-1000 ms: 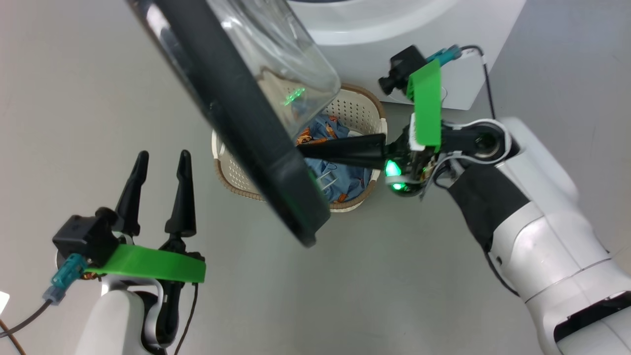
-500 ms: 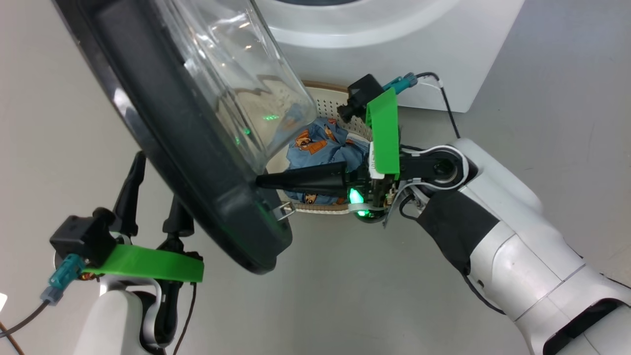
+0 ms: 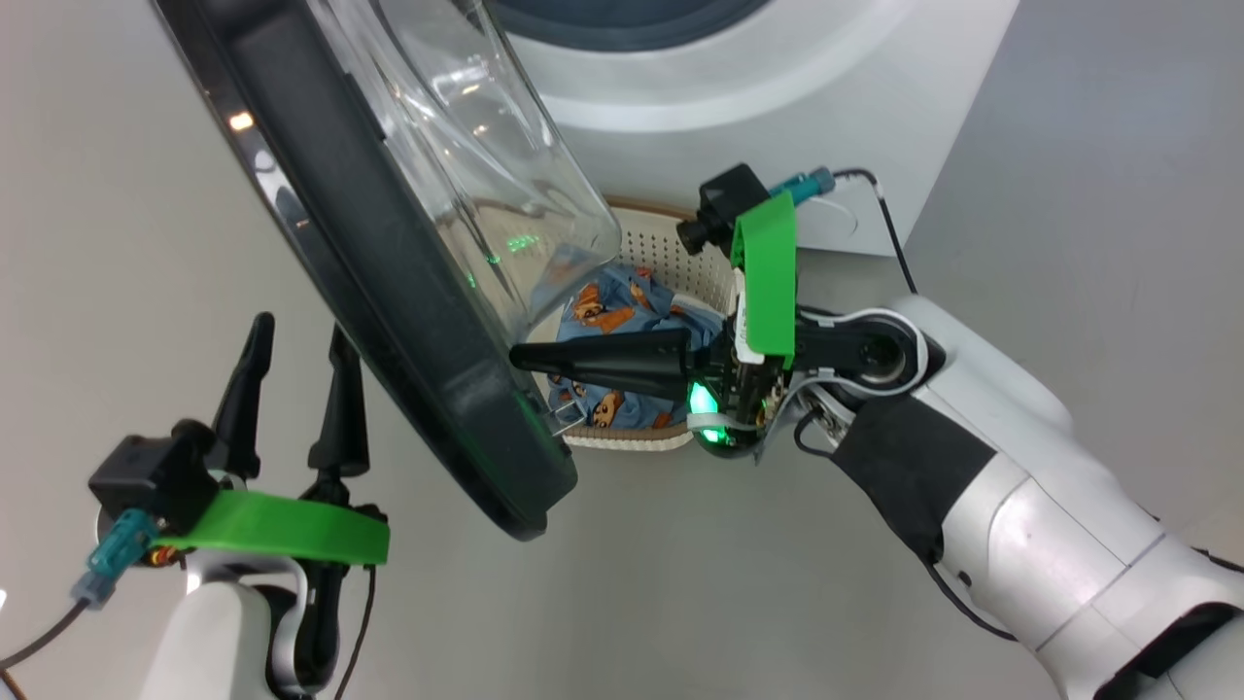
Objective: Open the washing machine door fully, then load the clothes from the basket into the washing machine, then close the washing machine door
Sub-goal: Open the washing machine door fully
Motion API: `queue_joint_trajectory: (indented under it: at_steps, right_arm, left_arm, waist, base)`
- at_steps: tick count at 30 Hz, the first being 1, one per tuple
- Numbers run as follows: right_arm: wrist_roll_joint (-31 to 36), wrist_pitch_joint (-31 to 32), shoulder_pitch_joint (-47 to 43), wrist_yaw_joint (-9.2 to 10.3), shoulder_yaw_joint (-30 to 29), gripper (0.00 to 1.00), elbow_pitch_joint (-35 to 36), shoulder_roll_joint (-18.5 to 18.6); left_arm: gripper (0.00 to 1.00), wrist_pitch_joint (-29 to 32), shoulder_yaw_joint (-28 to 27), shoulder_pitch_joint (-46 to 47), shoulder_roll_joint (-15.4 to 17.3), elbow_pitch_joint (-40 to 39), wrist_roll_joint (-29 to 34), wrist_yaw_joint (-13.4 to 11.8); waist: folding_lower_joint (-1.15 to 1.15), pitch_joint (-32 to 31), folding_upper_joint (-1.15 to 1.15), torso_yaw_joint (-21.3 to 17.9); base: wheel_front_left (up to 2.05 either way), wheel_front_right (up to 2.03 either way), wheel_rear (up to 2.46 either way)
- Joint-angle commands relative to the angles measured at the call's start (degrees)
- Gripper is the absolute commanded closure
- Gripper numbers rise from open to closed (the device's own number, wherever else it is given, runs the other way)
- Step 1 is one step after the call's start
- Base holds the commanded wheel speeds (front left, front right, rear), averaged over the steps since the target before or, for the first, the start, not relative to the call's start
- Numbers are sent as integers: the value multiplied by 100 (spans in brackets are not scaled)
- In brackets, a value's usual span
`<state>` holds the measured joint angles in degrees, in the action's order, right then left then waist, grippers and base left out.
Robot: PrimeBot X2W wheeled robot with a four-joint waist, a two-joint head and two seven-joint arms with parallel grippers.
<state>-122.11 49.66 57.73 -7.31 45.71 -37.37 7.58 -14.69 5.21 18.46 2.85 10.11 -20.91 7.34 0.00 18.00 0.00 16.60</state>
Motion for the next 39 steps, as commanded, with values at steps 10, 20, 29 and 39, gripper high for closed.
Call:
queue_joint_trajectory:
  at_steps: [10, 20, 29, 39]
  right_arm:
    - [-448, -446, -630, -18, 39, 100, 534, 237]
    - [-691, -809, -1203, -18, -11, 100, 994, 541]
    - [-706, -1188, -1613, -18, -167, 100, 1367, 720]
    - [-72, -1859, -1969, -18, -652, 0, 1717, 724]
  left_arm:
    - [0, -31, -359, -384, 333, -23, 153, 14]
    - [0, -31, -483, -732, 401, -10, 212, 14]
    - [0, -31, -532, -944, 408, -41, 218, 14]
    - [0, -31, -599, -1004, 405, -29, 224, 14]
  waist:
    - [0, -617, 0, -283]
    - [0, -1033, 0, -508]
    - [0, -1247, 0, -691]
    - [0, -1292, 0, -876]
  base:
    - [0, 0, 0]
    - [0, 0, 0]
    - [0, 0, 0]
    - [0, 0, 0]
